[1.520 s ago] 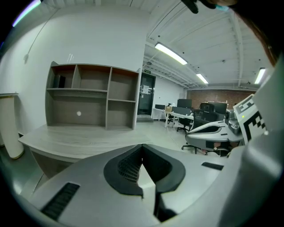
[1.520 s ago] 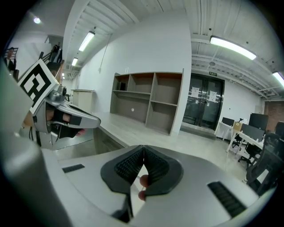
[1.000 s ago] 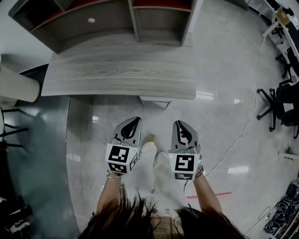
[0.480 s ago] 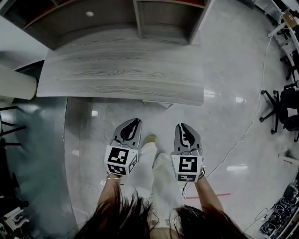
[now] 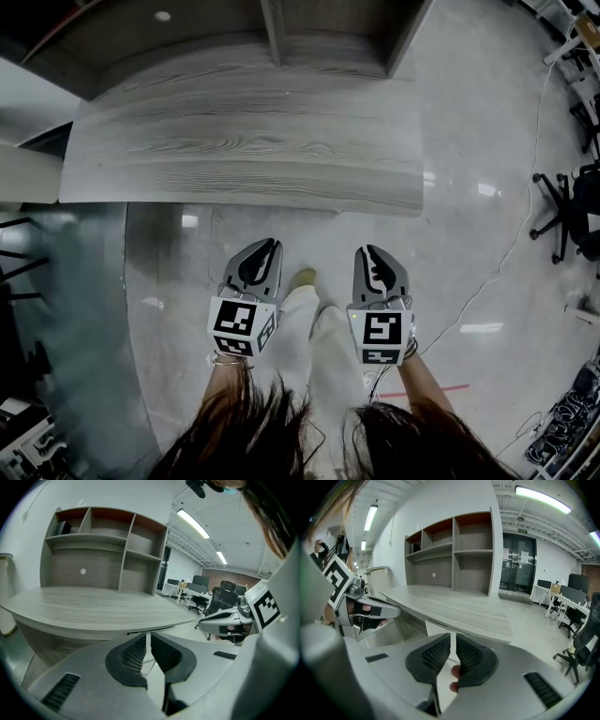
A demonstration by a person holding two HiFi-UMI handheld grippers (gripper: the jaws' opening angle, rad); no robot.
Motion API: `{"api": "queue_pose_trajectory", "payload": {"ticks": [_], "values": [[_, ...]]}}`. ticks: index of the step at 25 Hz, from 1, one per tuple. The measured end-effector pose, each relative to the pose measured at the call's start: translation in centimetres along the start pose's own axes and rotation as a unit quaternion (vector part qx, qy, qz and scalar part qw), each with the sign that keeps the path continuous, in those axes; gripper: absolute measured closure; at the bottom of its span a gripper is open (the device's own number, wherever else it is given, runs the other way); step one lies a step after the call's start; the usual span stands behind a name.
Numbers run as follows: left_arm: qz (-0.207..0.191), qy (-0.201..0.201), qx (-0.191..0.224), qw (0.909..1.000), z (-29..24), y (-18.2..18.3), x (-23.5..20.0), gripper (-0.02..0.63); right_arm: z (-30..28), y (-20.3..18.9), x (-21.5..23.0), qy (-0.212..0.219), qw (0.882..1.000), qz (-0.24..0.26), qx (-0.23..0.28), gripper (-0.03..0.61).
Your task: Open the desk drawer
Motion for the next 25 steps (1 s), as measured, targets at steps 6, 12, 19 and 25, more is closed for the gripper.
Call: {"api": "queue_pose_trajectory", "payload": {"ticks": [6, 12, 19, 25], "values": [[-0.001, 0.004, -0.010, 0.9999, -1.6, -1.2, -1.4, 0.590, -1.6, -1.5, 0.2, -0.007, 1.000, -0.008, -0.015, 0.554], [-0.001, 0.005, -0.019, 0.9998, -3.1, -2.0, -2.7, 0.575, -3.3, -2.4, 0.4, -0.006, 0.999, -0.017, -0.030, 0.552], [-0.003, -0.002, -0.033, 0.9995, -4.5, -3.2, -3.8, 0.548, -5.1, -3.7, 0.4, -0.004, 0.999, -0.025, -0.047, 0.551], [0.002, 0.002, -0.042, 0.9991, -5.1, -4.2, -4.6, 0.532, -6.5, -4.6, 0.4, -0.003, 0.998, -0.034, -0.060, 0.545]]}}
Point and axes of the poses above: the fingertips, and each gripper's own axes: z backward along the fingers, x to its right, y out of its top, the point moved 7 cm from there along z, backward along the fingers, and after that the axes turned 9 degrees about -y, right-handed, at the moved point
